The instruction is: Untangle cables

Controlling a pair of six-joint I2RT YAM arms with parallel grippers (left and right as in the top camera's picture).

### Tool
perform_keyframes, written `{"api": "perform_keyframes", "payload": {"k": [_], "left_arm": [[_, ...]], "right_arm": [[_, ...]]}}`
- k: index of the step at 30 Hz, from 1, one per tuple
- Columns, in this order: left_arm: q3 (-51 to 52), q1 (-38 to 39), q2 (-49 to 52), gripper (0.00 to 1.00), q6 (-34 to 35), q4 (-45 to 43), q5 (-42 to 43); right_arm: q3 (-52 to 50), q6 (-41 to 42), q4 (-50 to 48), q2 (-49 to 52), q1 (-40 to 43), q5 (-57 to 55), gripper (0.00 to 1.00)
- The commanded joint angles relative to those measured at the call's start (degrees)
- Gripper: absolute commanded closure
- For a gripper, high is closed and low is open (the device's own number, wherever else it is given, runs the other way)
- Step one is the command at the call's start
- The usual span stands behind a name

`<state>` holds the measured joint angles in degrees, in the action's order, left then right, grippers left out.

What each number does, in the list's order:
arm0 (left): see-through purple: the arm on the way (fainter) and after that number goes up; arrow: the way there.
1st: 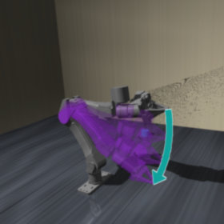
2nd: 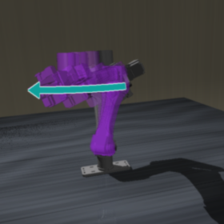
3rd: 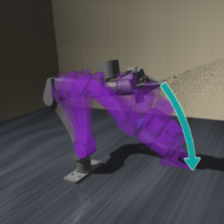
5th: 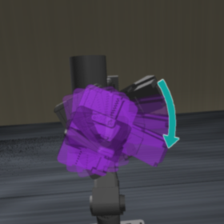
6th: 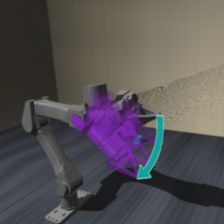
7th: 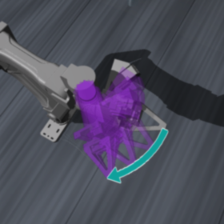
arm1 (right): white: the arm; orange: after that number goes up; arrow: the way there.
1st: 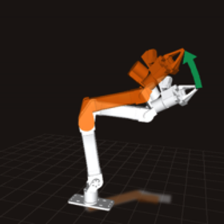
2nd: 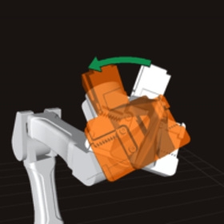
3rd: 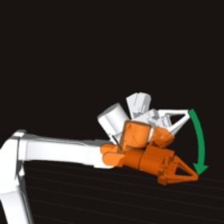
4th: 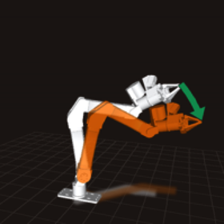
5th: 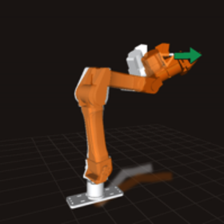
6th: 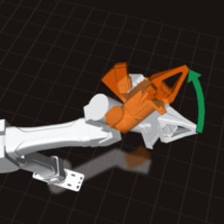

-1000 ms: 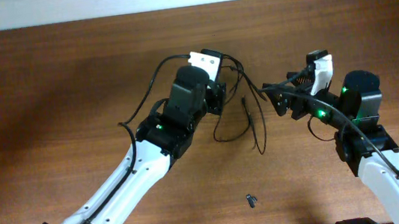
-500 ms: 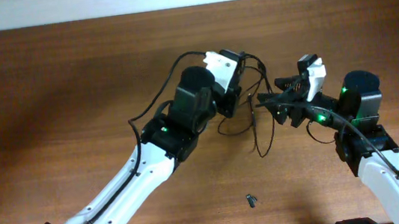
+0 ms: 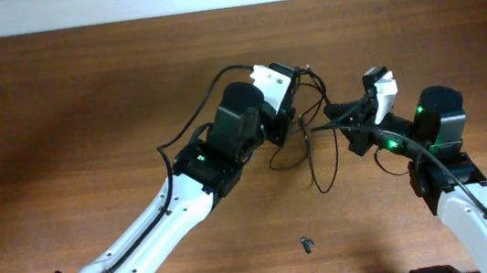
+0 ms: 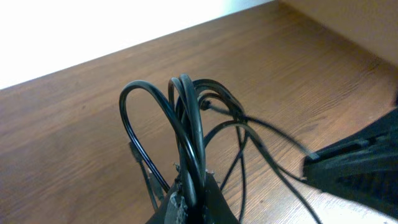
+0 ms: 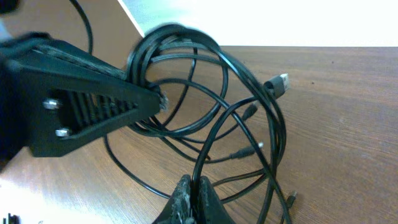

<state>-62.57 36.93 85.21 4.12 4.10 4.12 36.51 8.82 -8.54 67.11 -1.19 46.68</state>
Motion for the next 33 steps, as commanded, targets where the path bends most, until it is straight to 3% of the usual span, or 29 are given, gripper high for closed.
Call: {"api": "perform_keyframes", "payload": {"k": [1,4,10,11,13,18,22,24,28,33], "left_arm": [[-0.4,-1.9,-1.3,1.0,-0.7,4.6,-7.8],[-0.4,-3.0,-1.3,1.0,-0.2,6.7,-9.6],[-0.4,-3.0,-1.4,1.0,2.1,6.2,-9.6],[-0.4,-3.0,-1.4,1.0,2.7,5.9,-9.5],[-0.4,-3.0,-1.4,1.0,2.8,5.4,-9.5],[-0.4,-3.0,-1.4,1.0,2.8,5.4,-8.8],[-0.4,-3.0,-1.6,1.0,2.7,3.7,-3.3],[-0.4,-3.0,-2.3,1.0,-1.6,3.2,1.9],[-0.4,-3.0,-6.0,1.0,-20.0,5.5,20.5],[-0.4,-3.0,-11.2,1.0,-32.3,11.5,21.2]], "right_arm": [[0.2,0.7,-0.4,-4.6,0.2,1.8,0.96],[0.2,0.7,0.8,-9.7,0.2,0.8,0.96],[0.2,0.7,9.0,-12.6,0.2,-12.7,0.93],[0.2,0.7,9.9,-12.5,0.2,-14.3,0.75],[0.2,0.7,11.7,-12.3,0.2,-17.0,0.48],[0.2,0.7,12.2,-12.3,0.2,-18.1,0.48],[0.2,0.7,12.3,-12.3,0.2,-18.1,0.48],[0.2,0.7,12.3,-12.3,0.2,-18.1,0.48],[0.2,0.7,12.3,-12.3,0.2,-18.1,0.47],[0.2,0.7,12.7,-12.3,0.2,-18.8,0.47]]}}
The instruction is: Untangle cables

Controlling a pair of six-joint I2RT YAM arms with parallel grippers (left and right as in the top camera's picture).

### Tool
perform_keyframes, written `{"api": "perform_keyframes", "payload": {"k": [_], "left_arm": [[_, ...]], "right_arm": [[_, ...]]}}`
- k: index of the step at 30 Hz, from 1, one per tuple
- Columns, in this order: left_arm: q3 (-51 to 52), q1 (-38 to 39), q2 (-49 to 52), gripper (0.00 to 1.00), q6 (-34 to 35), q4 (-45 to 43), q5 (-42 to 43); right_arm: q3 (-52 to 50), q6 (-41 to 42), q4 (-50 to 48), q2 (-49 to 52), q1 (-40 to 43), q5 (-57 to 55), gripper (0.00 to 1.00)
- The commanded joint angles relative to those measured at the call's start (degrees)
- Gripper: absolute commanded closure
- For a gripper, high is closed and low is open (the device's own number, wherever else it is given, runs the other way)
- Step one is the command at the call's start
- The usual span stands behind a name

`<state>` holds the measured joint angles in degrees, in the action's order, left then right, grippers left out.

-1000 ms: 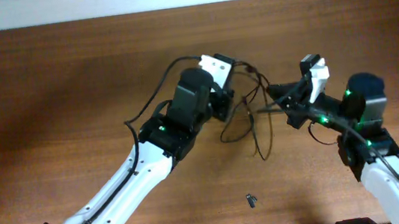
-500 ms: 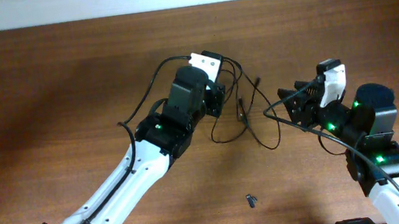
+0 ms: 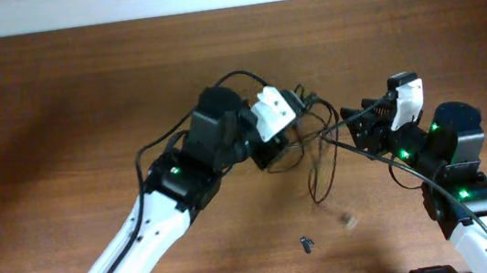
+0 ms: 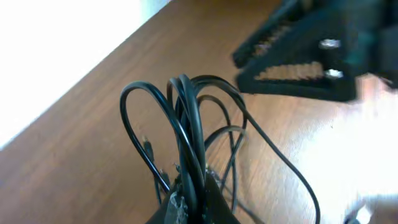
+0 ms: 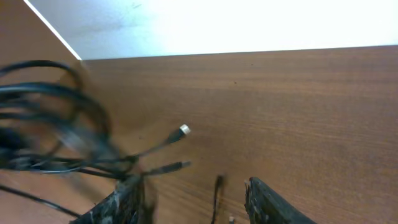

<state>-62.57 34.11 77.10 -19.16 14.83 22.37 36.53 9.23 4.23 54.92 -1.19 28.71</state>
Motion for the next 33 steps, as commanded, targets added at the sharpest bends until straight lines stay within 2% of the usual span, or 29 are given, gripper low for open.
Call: {"api": "perform_keyframes", "payload": {"k": [1,5,8,10,13,15,19,22,26,30,33], "left_arm": [[-0.4,-0.2,-3.5,1.0,-9.0,0.7,2.9],[-0.4,-0.2,-3.2,1.0,-9.0,1.4,0.3],[-0.4,-0.2,-3.2,1.0,-9.0,2.7,-5.5],[-0.4,-0.2,-3.2,1.0,-9.1,3.6,-5.5],[-0.4,-0.2,-3.2,1.0,-15.0,8.2,-0.2],[-0.4,-0.2,-3.2,1.0,-15.2,9.4,4.0],[-0.4,-0.2,-3.3,1.0,-15.2,11.6,7.0],[-0.4,-0.2,-5.0,1.0,-15.2,11.7,15.1],[-0.4,-0.2,-8.4,1.0,-15.2,12.7,21.4],[-0.4,-0.2,-9.6,1.0,-15.2,15.8,21.5],[-0.4,-0.2,-9.6,1.0,-15.2,15.9,17.4]], "right_arm": [[0.1,0.3,-0.1,-0.1,0.2,-0.4,0.48],[0.1,0.2,-0.6,-0.2,0.2,1.9,0.47],[0.1,0.2,-3.5,-0.6,0.2,8.2,0.33],[0.1,-1.5,-4.1,-1.0,0.2,10.9,0.28],[0.1,-9.3,-4.0,-2.4,0.2,18.4,0.25],[0.1,-14.5,-3.2,-3.1,0.2,21.0,0.23],[0.1,-26.9,-1.9,-3.1,0.2,30.3,0.2],[0.1,-28.7,-1.6,-3.1,0.2,30.2,0.2],[0.1,-30.1,-1.2,-3.1,0.2,29.9,0.2],[0.1,-30.0,-1.5,-3.1,0.2,29.8,0.2],[0.1,-30.0,-1.4,-3.1,0.2,32.5,0.2]]}}
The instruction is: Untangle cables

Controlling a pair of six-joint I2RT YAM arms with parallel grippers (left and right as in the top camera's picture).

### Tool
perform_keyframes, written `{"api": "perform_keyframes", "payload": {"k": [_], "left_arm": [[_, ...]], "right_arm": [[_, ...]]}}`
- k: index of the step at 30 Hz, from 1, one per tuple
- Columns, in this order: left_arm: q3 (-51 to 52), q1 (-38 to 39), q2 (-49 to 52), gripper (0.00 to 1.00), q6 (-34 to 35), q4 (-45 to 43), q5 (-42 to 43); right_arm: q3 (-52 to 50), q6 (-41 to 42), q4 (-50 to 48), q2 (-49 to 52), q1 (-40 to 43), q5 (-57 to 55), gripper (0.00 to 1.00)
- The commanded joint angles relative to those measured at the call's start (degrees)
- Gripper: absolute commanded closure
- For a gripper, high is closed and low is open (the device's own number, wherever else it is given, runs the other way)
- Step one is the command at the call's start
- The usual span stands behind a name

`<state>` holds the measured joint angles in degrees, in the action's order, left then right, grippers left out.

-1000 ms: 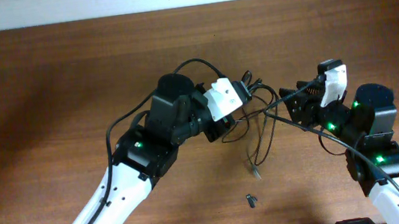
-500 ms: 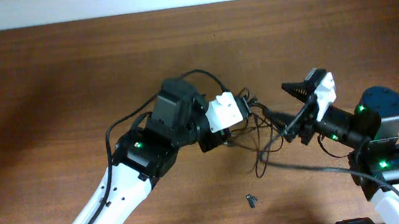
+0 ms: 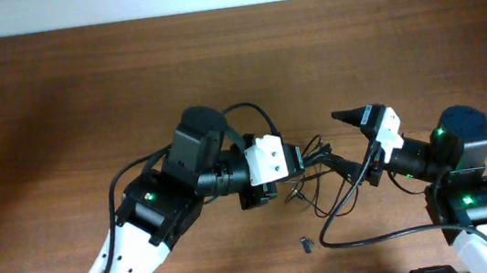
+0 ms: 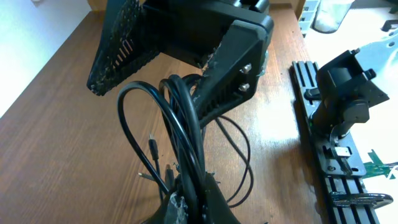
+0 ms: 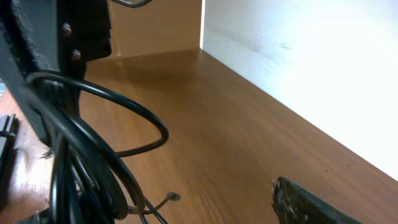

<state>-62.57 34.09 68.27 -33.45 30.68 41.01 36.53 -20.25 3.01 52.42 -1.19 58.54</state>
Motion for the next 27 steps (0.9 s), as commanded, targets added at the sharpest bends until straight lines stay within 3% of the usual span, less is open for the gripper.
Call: {"api": "perform_keyframes", "payload": {"k": [1,5,19,27], "left_arm": [[-0.4,-0.1,-0.8,1.0,-0.9,-0.2,-4.0],[-0.4,-0.1,-0.7,1.0,-0.9,-1.0,-11.8],[-0.4,0.2,-0.7,1.0,-1.0,2.0,4.2],[-0.4,1.0,-0.7,1.0,-1.0,2.9,2.5]], "right_arm": [[0.1,-0.5,-0.2,-0.6,0.1,5.0,0.19],[0.1,-0.5,-0.3,-0.6,0.1,7.5,0.15],[0.1,-0.5,-2.2,-0.6,0.1,3.1,0.15],[0.1,-0.5,-2.8,-0.5,0.1,2.3,0.15]]}}
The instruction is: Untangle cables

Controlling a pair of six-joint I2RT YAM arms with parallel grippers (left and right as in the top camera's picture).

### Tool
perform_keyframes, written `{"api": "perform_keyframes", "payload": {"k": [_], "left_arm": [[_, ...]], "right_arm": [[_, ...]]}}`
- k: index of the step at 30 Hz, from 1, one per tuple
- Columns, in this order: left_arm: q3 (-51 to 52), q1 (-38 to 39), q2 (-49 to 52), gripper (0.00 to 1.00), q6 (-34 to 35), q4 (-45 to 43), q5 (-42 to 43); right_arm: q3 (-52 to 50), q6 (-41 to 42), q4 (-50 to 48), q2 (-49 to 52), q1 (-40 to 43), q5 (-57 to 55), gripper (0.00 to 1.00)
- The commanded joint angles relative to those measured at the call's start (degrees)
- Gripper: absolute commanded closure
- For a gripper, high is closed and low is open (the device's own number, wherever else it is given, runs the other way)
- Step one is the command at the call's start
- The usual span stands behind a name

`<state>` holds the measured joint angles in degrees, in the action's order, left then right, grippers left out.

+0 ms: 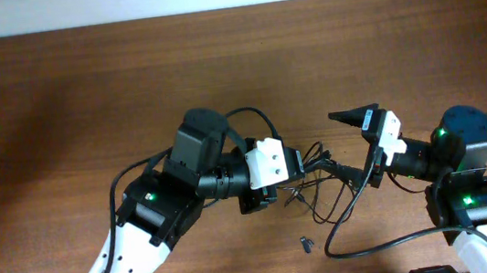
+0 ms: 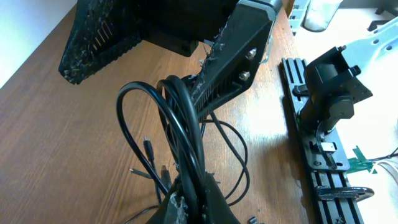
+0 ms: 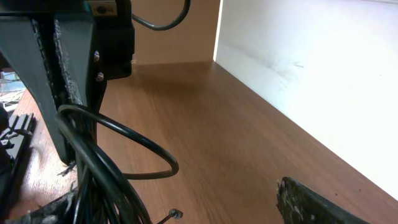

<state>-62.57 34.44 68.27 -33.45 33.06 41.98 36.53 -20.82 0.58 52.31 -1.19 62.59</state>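
Note:
A tangled bundle of thin black cables [image 1: 314, 173] hangs from my left gripper [image 1: 295, 173], which is shut on it; in the left wrist view the loops [image 2: 180, 130] rise from the pinched jaws [image 2: 189, 200]. My right gripper [image 1: 341, 144] faces it, wide open, one finger on each side of the bundle. In the right wrist view the cables [image 3: 93, 163] fill the lower left between the open fingers [image 3: 311, 205]. One loose cable [image 1: 366, 244] trails from the bundle onto the table toward the right arm.
A small dark plug piece [image 1: 306, 244] lies on the brown table [image 1: 57, 112] in front of the bundle. A white wall [image 3: 323, 68] borders the table's far edge. A black mount and rail [image 2: 326, 106] stand to the right in the left wrist view.
Both arms stand almost as before. My right gripper's open fingers are slightly closer around the held bundle, and the loose cable's loop on the table has shifted a little.
At first both grippers were shut on the cables at the table's far middle. Then my right gripper was open and off them, with a strand dropping. Later both arms were nearer the front, the left still holding the bundle and the right open facing it, as now.

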Motion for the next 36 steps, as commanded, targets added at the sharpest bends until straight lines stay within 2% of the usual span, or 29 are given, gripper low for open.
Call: {"api": "perform_keyframes", "payload": {"k": [1,3,6,10,16,17,19,21,22,23,24,27,29,30,31,35,36], "left_arm": [[-0.4,0.7,-0.7,1.0,-2.2,1.6,1.5],[-0.4,0.7,-0.6,1.0,-5.3,4.3,1.1],[-0.4,0.7,-0.4,1.0,-5.5,4.9,1.8],[-0.4,0.7,-0.3,1.0,-6.1,3.8,4.0],[-0.4,0.7,1.2,1.0,-6.1,0.1,8.2],[-0.4,0.7,1.7,1.0,-6.1,-0.3,8.9],[-0.4,0.7,3.1,1.0,-6.1,-0.8,9.3],[-0.4,0.7,3.3,1.0,-6.1,-1.1,9.3],[-0.4,0.7,3.3,0.94,-6.1,-1.6,9.2],[-0.4,0.7,3.3,0.72,-6.1,-1.6,9.0],[-0.4,0.7,3.3,0.66,-6.1,-1.6,8.3],[-0.4,0.7,3.3,0.69,-6.1,-1.7,7.6],[-0.4,0.7,3.3,0.21,-6.1,-1.8,7.6],[-0.4,0.7,3.3,0.05,-6.1,-1.8,7.5],[-0.4,0.7,3.2,0.01,-6.1,-1.8,7.5],[-0.4,0.7,3.2,0.01,-6.1,-1.4,7.0],[-0.4,0.7,3.2,0.01,-6.1,-0.9,4.4]], "right_arm": [[0.1,0.1,-0.4,-0.4,0.1,-1.7,0.15],[0.1,0.1,-1.0,-0.4,0.1,-1.7,0.15],[0.1,0.3,-1.9,-0.4,0.1,-1.7,0.15],[0.1,0.3,-1.9,-0.4,0.1,-1.3,0.14],[0.1,0.3,-2.8,-0.4,0.1,5.0,0.15],[0.1,0.3,-3.2,-0.4,0.1,6.4,0.18],[0.1,0.3,-3.4,-0.4,0.1,6.4,0.38],[0.1,0.3,-3.4,-0.4,0.1,6.4,0.84],[0.1,0.3,-3.4,-0.4,0.1,6.4,0.96],[0.1,0.3,-3.4,-0.4,0.1,6.4,0.96],[0.1,0.3,-3.4,-0.4,0.1,6.4,0.96],[0.1,0.3,-3.4,-0.4,0.1,6.4,0.96],[0.1,0.3,-3.4,-0.4,0.1,5.8,0.96],[0.1,0.3,-3.4,-0.4,0.1,5.5,0.96],[0.1,2.0,-3.4,-0.4,0.1,3.1,0.96],[0.1,9.5,-3.5,-0.4,0.1,-8.9,0.96],[0.1,12.5,-3.7,-0.4,0.1,-13.3,0.96]]}}
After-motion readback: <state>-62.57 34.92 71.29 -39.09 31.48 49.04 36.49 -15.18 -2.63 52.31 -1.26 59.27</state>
